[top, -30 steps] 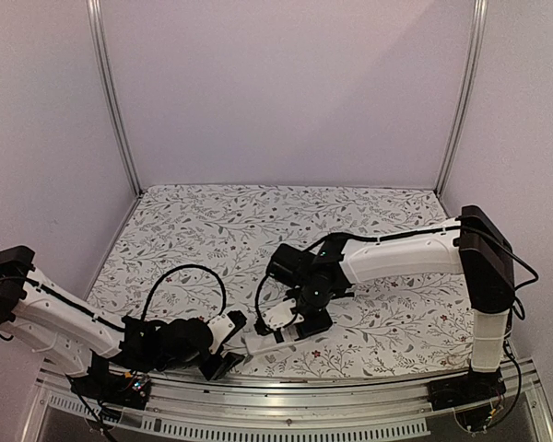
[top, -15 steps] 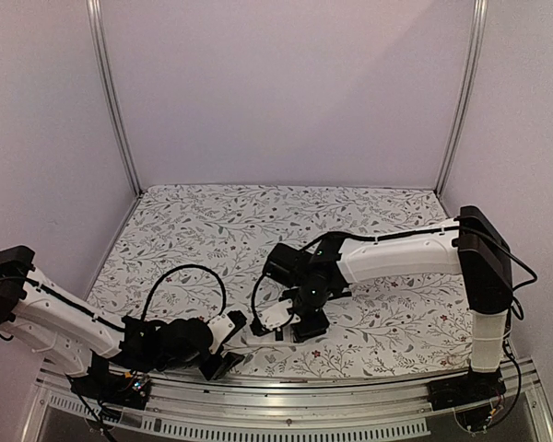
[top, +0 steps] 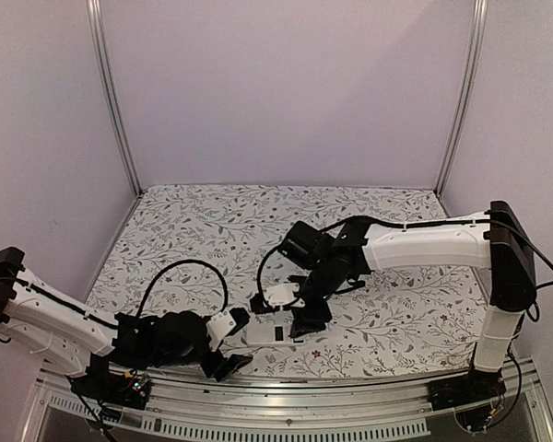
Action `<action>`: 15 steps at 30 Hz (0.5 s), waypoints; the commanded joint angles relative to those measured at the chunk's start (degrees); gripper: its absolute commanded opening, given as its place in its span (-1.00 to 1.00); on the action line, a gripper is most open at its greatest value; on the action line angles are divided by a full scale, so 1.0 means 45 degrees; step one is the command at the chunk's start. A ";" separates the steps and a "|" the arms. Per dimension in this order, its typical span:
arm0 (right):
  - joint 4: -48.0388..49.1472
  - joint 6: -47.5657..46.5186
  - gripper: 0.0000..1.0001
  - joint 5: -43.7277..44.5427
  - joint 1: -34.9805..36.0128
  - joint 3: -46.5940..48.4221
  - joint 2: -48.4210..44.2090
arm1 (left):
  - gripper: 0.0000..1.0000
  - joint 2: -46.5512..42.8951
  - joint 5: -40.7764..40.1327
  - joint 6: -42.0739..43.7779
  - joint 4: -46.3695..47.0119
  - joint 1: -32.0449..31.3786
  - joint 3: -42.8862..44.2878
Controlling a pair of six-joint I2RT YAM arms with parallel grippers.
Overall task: Load the batteries into the remote control
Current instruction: Place the battery cover on the remote control without the battery cover.
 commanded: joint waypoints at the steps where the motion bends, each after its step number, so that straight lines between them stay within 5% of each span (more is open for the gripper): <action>1: 0.3608 0.5247 0.33 -0.1157 -0.1491 -0.1040 -0.2238 | 0.68 -0.0184 0.1497 0.2679 0.0381 -0.0064 0.0269; 8: 0.4661 1.3858 0.22 0.0945 -0.2263 -0.3215 -0.3463 | 0.79 0.1899 0.2438 0.5581 -0.0236 0.0578 0.2185; 15: 0.6231 1.8107 0.16 0.0536 -0.2398 -0.5957 -0.4214 | 0.75 0.3698 0.3949 0.6766 -0.1513 0.1714 0.3911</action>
